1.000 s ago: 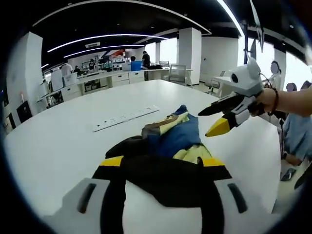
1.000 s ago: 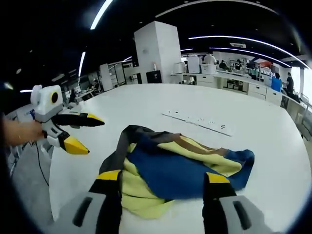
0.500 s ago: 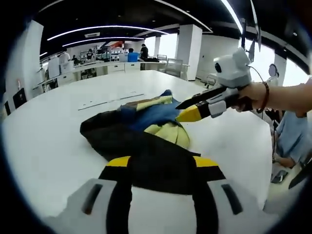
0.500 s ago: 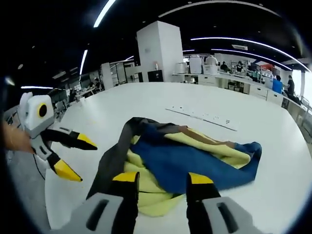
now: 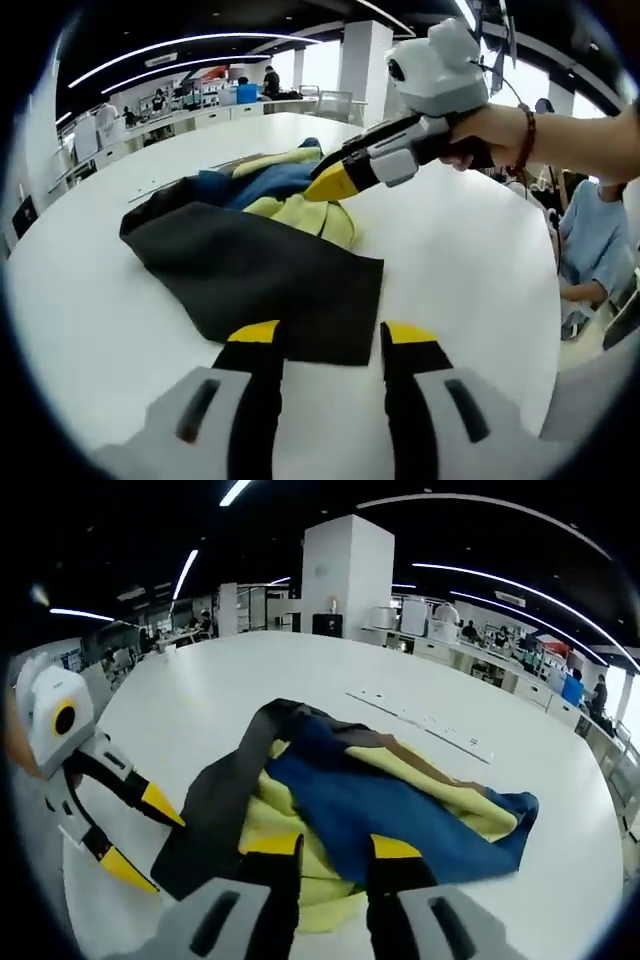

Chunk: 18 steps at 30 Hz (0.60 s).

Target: Fold the garment on the visible template until the final outline fits inside the template.

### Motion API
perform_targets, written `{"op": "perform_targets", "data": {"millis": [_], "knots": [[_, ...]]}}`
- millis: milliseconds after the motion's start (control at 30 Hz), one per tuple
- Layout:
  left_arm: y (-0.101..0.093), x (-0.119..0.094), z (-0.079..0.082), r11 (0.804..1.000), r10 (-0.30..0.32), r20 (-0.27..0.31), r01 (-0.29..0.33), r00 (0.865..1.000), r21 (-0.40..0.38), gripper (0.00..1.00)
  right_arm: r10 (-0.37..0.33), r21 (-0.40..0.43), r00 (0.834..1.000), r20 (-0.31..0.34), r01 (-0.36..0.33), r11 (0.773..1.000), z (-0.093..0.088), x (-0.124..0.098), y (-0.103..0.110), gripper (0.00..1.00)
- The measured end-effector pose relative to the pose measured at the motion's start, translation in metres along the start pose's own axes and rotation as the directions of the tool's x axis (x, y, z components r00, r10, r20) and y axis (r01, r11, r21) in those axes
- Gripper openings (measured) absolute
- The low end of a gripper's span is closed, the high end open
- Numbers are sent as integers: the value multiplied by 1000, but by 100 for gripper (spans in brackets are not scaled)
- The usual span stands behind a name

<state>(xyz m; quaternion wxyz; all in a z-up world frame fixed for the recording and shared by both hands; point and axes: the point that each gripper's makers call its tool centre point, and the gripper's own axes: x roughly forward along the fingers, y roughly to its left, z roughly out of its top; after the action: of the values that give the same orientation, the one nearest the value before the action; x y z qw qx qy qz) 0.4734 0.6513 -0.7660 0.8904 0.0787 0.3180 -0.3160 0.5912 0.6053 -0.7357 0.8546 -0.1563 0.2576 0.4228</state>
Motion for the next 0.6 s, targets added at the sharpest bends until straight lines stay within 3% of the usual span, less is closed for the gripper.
{"op": "perform_targets", "data": {"millis": [267,533,600], "knots": [[-1,3,-2,996,30,-24,-28,999,84,32,-40,-32,999,-23,39,999,-6,8,-5,15],[1,5,1,997,46,-8,-45,999,70,24,-57,-29,998,-30,56,998,-9,8,-10,2],[1,6,2,996,48,-5,-48,999,75,17,-56,-25,998,-33,55,998,-10,7,-10,0]]}}
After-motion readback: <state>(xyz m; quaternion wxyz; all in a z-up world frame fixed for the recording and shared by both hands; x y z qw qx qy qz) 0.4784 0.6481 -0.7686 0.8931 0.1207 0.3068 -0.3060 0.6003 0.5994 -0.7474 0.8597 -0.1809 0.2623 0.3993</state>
